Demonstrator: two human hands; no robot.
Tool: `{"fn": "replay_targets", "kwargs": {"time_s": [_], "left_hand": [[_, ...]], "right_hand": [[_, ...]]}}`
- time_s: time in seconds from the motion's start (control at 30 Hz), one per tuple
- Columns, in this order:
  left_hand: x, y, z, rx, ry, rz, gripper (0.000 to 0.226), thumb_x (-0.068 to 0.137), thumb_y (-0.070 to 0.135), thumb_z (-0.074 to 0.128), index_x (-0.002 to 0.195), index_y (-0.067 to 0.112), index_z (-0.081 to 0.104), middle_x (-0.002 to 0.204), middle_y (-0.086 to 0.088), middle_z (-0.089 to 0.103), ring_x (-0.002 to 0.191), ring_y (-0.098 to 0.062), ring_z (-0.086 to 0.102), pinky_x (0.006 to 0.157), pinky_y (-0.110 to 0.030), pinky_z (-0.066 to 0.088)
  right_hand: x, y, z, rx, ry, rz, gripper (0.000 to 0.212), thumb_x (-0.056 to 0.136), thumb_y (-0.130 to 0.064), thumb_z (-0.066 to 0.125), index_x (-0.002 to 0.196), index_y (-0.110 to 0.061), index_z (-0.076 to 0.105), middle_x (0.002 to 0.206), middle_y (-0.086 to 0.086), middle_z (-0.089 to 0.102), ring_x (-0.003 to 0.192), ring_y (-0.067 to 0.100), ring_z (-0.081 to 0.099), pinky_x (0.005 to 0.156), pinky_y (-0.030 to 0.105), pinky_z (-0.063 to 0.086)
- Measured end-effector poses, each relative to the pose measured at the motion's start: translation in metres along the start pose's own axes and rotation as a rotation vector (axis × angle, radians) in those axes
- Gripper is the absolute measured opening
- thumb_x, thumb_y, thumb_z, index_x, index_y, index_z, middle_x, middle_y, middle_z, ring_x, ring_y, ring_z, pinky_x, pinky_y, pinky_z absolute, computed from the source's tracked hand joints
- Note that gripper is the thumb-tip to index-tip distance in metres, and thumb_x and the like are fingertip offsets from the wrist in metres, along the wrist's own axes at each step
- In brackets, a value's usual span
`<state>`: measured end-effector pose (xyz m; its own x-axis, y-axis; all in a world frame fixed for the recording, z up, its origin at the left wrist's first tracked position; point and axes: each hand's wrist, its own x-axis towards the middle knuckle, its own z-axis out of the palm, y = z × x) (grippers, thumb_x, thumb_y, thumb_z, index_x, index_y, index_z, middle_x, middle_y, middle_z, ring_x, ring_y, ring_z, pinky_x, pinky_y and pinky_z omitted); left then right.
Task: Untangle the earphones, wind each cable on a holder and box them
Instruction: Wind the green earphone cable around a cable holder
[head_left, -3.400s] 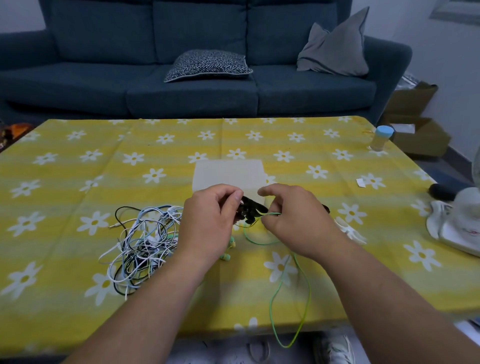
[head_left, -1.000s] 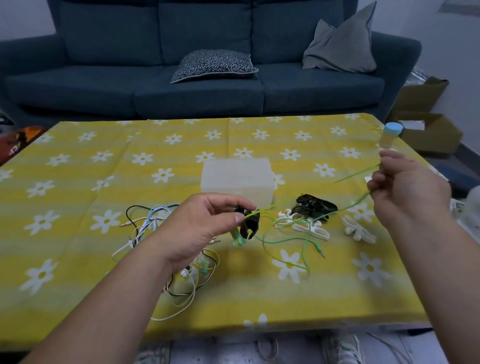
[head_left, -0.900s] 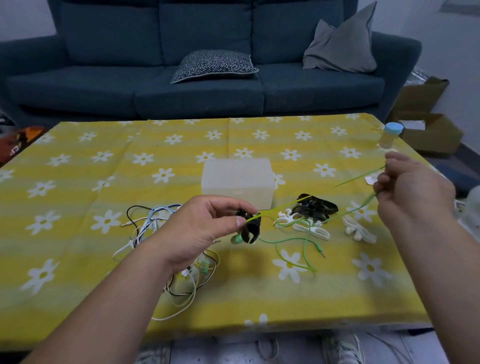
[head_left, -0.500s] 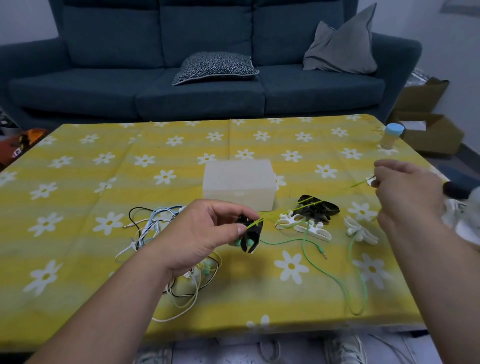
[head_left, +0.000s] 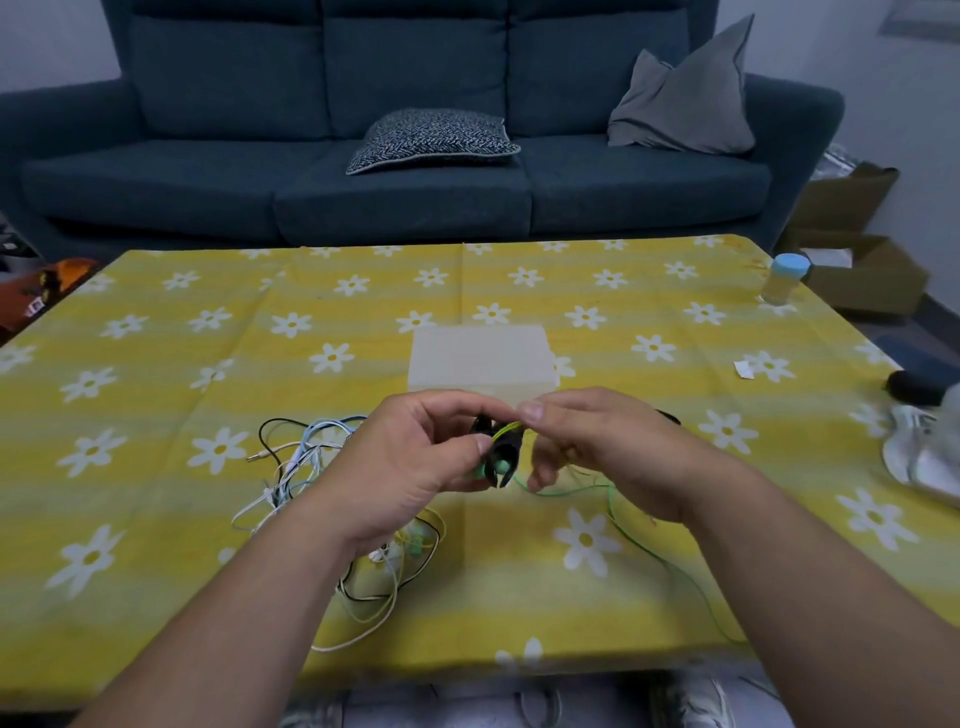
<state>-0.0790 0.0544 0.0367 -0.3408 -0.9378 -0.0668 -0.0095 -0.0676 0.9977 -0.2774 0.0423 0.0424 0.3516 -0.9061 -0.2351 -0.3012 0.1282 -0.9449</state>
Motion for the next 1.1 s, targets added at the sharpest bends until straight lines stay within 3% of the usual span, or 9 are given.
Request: {"fn": "replay_targets", "kwargs": {"time_s": [0.1,0.17,0.3,0.37,0.47,0.67,0.8,0.97,1.1], "left_hand": [[0.001,-0.001,-0.002,-0.01,0.008,0.009,0.034,0.092,-0.011,0.053,0.098,0.015,0.074,0.09,-0.01,0.068,0.075,-0.018,0.061,0.065,-0.029,0.056],[0.002,-0.001,-0.001,-0.007,-0.001,0.018,0.036,0.092,-0.012,0.052,0.096,0.016,0.075,0.09,-0.01,0.068,0.076,-0.017,0.06,0.066,-0.031,0.057],[0.003,-0.003,0.002,-0.027,-0.001,0.025,0.034,0.093,-0.013,0.05,0.097,0.013,0.073,0.099,-0.022,0.066,0.083,-0.029,0.065,0.072,-0.038,0.06],[0.003,-0.002,0.003,-0.031,-0.007,0.028,0.031,0.093,-0.012,0.05,0.1,0.011,0.071,0.102,-0.022,0.065,0.081,-0.032,0.066,0.072,-0.041,0.059],[0.002,-0.001,0.004,0.003,-0.006,0.043,0.031,0.093,-0.013,0.05,0.102,0.01,0.069,0.096,-0.007,0.067,0.067,-0.018,0.062,0.067,-0.038,0.059],[0.002,-0.001,0.006,0.094,0.028,0.076,0.037,0.093,-0.012,0.048,0.108,0.016,0.068,0.095,0.006,0.071,0.062,-0.008,0.056,0.061,-0.03,0.052],[0.005,-0.005,0.007,0.057,0.052,0.096,0.046,0.093,-0.009,0.054,0.115,0.029,0.066,0.09,-0.004,0.068,0.069,-0.017,0.057,0.065,-0.035,0.053],[0.007,-0.005,0.009,0.069,0.098,0.129,0.034,0.088,-0.01,0.061,0.097,0.021,0.071,0.09,-0.011,0.066,0.075,-0.019,0.06,0.064,-0.029,0.053],[0.008,-0.005,0.012,0.096,0.103,0.135,0.031,0.085,-0.01,0.064,0.095,0.019,0.071,0.091,-0.016,0.069,0.076,-0.016,0.06,0.066,-0.03,0.047]], "right_hand": [[0.003,0.003,-0.008,0.027,0.073,0.001,0.03,0.082,-0.032,0.072,0.094,-0.004,0.074,0.061,0.005,0.049,0.057,0.014,0.045,0.072,0.029,0.042],[0.004,0.004,-0.007,0.07,0.078,0.003,0.024,0.089,-0.021,0.071,0.097,0.002,0.072,0.059,-0.001,0.043,0.057,0.012,0.04,0.079,0.044,0.051],[0.005,0.004,0.0,0.1,0.097,0.007,0.021,0.092,-0.021,0.066,0.095,-0.001,0.073,0.064,0.004,0.039,0.06,0.014,0.038,0.09,0.048,0.055],[0.005,0.003,0.001,0.106,0.102,-0.016,0.016,0.092,-0.02,0.066,0.088,-0.007,0.075,0.071,0.01,0.037,0.058,0.015,0.036,0.086,0.045,0.056],[0.004,0.001,0.001,0.119,0.093,-0.052,0.014,0.092,-0.018,0.066,0.083,-0.016,0.076,0.077,0.011,0.034,0.057,0.016,0.031,0.076,0.036,0.053],[0.005,0.004,-0.001,0.13,0.116,-0.091,0.014,0.093,-0.016,0.065,0.098,-0.005,0.072,0.071,0.009,0.033,0.057,0.017,0.03,0.073,0.034,0.05],[0.003,0.002,-0.002,0.146,0.114,-0.096,0.014,0.095,-0.015,0.063,0.1,-0.008,0.074,0.059,-0.003,0.037,0.056,0.017,0.03,0.073,0.032,0.051],[0.001,0.002,-0.005,0.142,0.132,-0.096,0.016,0.094,-0.015,0.064,0.101,-0.004,0.074,0.06,0.003,0.036,0.054,0.015,0.031,0.07,0.032,0.048],[-0.004,0.001,-0.016,0.088,0.151,-0.122,0.013,0.093,-0.009,0.064,0.101,-0.009,0.074,0.067,0.006,0.048,0.056,0.016,0.038,0.066,0.029,0.046]]}}
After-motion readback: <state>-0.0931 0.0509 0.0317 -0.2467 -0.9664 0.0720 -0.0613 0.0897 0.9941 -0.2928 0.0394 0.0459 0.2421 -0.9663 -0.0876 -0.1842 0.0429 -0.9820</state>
